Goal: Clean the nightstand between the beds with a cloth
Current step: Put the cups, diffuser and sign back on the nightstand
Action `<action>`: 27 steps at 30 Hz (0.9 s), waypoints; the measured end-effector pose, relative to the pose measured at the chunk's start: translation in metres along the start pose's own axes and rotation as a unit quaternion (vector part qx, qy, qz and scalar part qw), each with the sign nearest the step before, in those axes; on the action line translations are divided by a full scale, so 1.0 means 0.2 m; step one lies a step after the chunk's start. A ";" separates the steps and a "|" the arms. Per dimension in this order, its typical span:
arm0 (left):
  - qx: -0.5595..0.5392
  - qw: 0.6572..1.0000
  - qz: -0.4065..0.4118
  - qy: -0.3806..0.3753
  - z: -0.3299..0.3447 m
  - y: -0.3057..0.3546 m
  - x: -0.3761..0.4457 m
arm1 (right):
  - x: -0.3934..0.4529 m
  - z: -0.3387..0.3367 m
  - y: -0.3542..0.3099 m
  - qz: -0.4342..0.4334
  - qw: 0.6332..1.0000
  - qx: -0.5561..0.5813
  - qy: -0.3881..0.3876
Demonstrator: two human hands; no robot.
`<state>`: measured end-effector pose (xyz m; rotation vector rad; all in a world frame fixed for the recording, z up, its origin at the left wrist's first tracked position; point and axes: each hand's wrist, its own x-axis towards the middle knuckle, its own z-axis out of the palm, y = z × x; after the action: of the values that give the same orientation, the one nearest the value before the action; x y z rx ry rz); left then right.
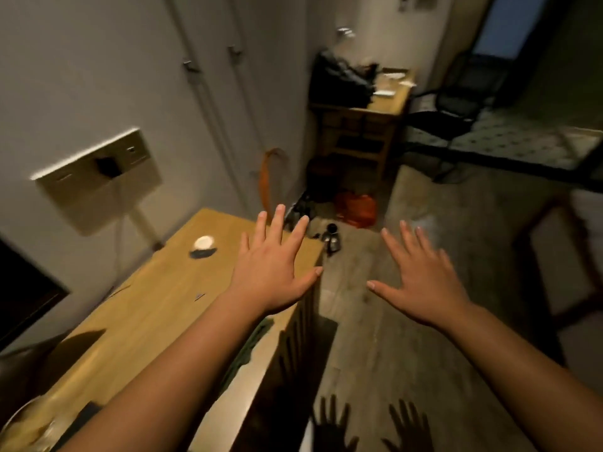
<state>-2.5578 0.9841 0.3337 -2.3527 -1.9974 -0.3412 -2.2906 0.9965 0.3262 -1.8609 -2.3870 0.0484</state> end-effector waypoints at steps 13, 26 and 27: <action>-0.079 0.955 0.285 0.028 0.02 1.81 0.14 | -1.29 -0.35 1.29 0.306 0.949 -0.041 0.061; -0.146 0.839 0.524 -0.005 0.10 3.63 -0.36 | -2.80 -0.59 2.13 0.559 0.821 -0.076 0.087; -0.152 0.827 0.541 -0.008 0.11 3.74 -0.39 | -2.88 -0.61 2.16 0.578 0.808 -0.077 0.089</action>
<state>-1.8353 0.7831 0.3827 -3.1653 -0.3416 -0.5583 -1.7219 0.5387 0.3652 -2.8943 -0.8398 -0.2102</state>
